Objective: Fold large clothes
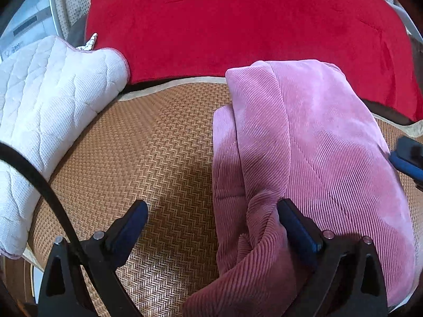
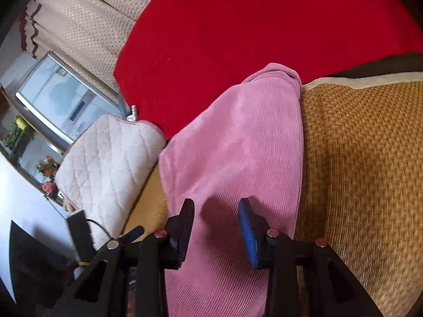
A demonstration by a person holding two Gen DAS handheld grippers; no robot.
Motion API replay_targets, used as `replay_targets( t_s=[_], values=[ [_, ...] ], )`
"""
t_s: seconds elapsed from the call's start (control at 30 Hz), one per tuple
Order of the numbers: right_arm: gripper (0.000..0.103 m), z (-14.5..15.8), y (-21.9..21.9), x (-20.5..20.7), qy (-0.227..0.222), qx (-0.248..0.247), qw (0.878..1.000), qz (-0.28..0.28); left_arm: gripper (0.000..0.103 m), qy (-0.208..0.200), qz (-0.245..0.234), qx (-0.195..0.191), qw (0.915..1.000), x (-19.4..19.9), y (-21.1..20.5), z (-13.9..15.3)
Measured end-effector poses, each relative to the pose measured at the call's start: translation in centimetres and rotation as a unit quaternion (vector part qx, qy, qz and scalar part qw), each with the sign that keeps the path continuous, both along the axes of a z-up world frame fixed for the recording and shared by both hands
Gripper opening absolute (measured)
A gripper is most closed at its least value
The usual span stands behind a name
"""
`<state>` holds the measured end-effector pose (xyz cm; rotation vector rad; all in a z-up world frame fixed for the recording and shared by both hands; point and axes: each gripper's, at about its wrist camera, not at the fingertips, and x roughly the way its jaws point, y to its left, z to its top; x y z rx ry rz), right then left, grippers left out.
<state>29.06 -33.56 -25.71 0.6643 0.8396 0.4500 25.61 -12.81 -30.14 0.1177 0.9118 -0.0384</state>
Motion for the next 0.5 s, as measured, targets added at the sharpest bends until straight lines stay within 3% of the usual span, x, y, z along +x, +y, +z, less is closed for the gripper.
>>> replay_targets(
  t_s=[0.2,0.33,0.5],
  values=[
    [0.04,0.9,1.5,-3.3,-0.022,-0.036,0.999,0.018,0.099,-0.01,0.002,0.012,0.9999,-1.0,-0.6,0.4],
    [0.04,-0.7,2.9,-3.4,-0.008,-0.096,0.995,0.036,0.099,-0.018,-0.002,0.028,0.9995,-1.3,-1.1,0.4],
    [0.04,-1.5,2.6,-3.9,-0.011,-0.105,0.994,0.033,0.1,-0.022,-0.003,0.035,0.9992,-1.7,-1.3,0.2]
  ],
)
